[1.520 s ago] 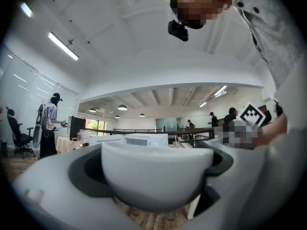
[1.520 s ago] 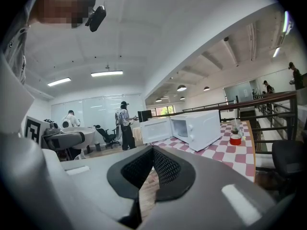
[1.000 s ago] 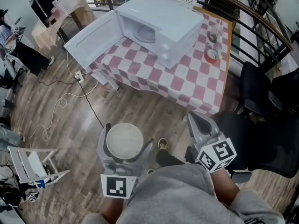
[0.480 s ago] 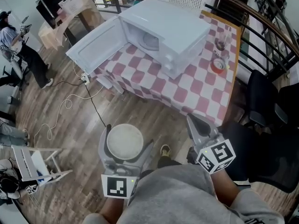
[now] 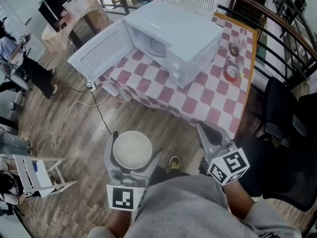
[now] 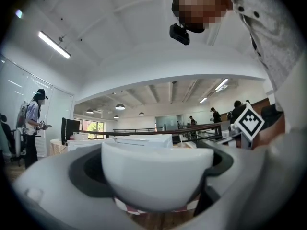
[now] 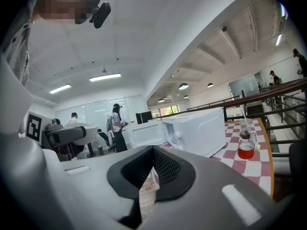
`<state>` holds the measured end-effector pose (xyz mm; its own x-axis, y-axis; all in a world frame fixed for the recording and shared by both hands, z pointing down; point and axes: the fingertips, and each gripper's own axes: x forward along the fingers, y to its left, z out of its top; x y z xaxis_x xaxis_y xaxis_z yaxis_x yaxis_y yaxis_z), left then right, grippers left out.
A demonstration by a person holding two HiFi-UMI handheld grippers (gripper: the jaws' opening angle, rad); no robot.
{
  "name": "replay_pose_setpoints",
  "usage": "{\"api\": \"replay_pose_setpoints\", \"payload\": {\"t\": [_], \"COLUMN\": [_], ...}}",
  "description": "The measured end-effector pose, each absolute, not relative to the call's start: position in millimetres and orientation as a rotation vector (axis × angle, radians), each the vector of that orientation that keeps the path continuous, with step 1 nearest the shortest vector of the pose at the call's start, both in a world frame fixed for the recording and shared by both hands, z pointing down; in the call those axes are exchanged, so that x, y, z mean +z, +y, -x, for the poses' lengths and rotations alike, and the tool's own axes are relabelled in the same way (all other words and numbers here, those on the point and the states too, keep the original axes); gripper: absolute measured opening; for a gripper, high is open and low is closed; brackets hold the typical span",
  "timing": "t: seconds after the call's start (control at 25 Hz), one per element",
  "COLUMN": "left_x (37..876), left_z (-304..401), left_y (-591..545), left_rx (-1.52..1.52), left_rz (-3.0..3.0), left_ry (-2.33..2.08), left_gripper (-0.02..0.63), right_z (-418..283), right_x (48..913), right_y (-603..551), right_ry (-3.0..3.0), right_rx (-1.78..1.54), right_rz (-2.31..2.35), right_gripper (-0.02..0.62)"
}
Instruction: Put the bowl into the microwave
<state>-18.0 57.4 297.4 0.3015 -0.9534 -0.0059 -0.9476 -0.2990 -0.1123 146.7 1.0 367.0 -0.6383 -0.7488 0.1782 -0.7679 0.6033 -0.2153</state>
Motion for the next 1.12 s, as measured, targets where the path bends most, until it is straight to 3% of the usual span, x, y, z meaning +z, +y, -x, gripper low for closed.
{"api": "replay_pose_setpoints", "payload": {"t": [1.12], "left_x": [302.7], "left_z": [60.9], "left_y": [-9.9], "left_rx": [-0.065], "left_rz": [2.489], "left_ry": [1.788], "left_gripper": [0.540], "right_z": [-103.3], "right_x": [363.7], "right_y": [-54.6], "right_ry": [-2.738], "right_rx": [0.378], "right_rz": [-1.304], "right_gripper": [-0.002]}}
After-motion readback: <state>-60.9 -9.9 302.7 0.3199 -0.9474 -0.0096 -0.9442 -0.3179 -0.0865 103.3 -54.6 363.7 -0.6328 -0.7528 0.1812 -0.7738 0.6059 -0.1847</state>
